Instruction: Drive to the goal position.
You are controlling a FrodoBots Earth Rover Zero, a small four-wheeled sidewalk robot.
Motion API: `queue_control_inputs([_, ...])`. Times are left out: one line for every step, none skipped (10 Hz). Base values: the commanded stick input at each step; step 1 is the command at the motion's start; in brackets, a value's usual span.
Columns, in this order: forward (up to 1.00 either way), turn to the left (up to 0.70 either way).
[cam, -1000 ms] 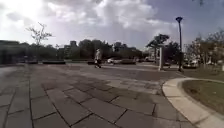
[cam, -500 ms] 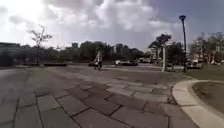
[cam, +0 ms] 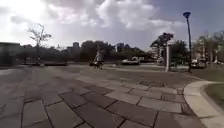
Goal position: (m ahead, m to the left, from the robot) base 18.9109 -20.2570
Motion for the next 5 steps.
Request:
queue_control_inputs([0.67, 0.00])
queue_control_inputs([0.34, 0.00])
queue_control_inputs([0.00, 0.00])
queue_control_inputs([0.00, 0.00])
queue_control_inputs([0.00, 0.00])
